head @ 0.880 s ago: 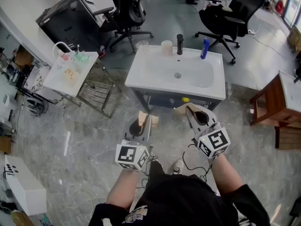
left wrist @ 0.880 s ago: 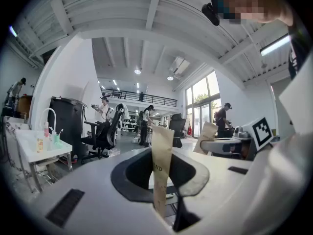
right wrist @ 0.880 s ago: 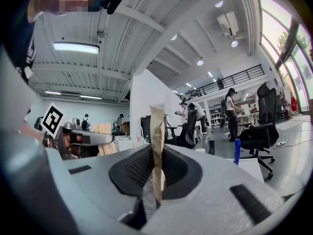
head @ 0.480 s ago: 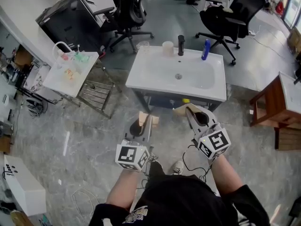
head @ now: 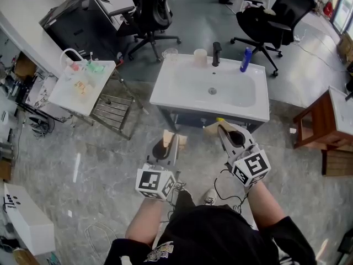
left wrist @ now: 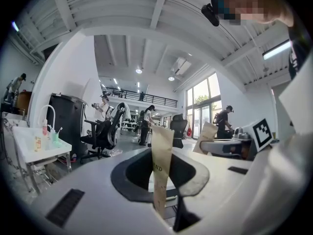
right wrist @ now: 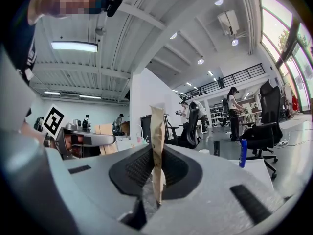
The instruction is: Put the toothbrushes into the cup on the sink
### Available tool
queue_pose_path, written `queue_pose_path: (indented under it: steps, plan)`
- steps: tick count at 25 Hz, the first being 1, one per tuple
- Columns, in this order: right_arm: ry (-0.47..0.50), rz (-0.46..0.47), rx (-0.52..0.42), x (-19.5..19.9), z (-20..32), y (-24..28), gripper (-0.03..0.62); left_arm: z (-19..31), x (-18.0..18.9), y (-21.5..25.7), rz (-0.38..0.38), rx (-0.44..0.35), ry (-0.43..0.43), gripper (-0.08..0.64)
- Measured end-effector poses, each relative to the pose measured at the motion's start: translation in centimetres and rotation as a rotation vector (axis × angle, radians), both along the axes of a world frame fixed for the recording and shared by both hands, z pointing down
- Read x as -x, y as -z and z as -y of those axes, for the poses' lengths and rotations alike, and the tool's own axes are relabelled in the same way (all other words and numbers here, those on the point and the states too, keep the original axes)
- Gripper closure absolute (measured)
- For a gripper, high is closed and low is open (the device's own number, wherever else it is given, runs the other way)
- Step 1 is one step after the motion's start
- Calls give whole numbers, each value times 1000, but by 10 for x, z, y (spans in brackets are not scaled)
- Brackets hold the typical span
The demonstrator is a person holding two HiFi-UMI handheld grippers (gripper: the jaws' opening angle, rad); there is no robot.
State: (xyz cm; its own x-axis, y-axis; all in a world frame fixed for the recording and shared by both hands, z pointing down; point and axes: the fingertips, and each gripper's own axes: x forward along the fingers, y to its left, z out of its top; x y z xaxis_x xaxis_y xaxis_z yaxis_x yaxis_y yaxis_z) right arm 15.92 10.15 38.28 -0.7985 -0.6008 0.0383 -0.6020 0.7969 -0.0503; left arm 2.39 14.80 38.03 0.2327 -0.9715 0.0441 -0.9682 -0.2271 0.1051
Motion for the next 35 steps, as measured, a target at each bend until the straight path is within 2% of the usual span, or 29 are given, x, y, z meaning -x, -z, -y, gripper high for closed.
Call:
queue_pose_path:
  steps: [10,25,35]
  plan:
    - [-25,-6,1,51,25,5,557,25,52,2,-13,-1,-24,497]
    - [-101,-35,-35,149,57,18,557,57,151,6,-28,-24,-104,497]
    - [-131,-42,-49,167,68,28,556,63,168,5,-40,-28,-139,497]
